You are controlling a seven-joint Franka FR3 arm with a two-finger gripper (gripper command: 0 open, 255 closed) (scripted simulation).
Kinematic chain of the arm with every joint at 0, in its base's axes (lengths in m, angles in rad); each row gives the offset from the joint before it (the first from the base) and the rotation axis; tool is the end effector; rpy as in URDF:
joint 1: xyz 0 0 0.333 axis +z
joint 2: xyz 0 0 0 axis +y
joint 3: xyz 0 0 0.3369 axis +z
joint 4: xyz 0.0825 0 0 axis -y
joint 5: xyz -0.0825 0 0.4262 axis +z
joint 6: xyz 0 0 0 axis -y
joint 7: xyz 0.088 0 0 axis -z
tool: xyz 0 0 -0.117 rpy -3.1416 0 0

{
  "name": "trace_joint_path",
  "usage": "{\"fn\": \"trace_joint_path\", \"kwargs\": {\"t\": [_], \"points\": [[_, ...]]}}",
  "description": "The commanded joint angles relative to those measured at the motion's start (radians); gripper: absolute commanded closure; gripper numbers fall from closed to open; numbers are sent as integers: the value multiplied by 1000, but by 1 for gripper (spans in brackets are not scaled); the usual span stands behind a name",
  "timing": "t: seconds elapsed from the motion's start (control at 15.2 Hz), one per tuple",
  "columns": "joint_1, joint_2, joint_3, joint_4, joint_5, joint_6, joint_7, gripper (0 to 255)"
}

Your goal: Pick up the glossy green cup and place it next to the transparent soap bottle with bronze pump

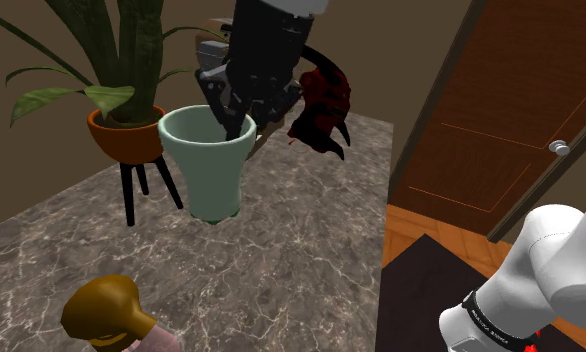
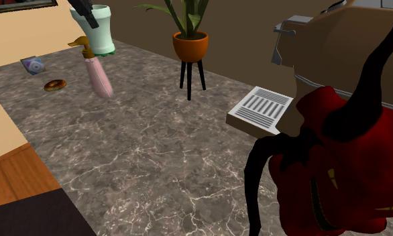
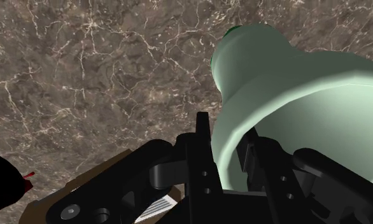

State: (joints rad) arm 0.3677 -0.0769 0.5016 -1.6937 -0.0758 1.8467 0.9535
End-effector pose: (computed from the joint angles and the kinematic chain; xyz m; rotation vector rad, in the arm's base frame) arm 0.3851 0.4617 0.6388 -3.0157 0.1037 -0.3385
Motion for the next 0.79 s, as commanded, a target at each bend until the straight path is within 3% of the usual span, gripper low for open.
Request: {"fn": "trace_joint_path", "kwargs": {"t": [0.0, 0.73], "points": [[0, -8, -1, -34, 3, 29, 0, 255], [0, -19, -2, -193, 5, 178, 11, 255]]}}
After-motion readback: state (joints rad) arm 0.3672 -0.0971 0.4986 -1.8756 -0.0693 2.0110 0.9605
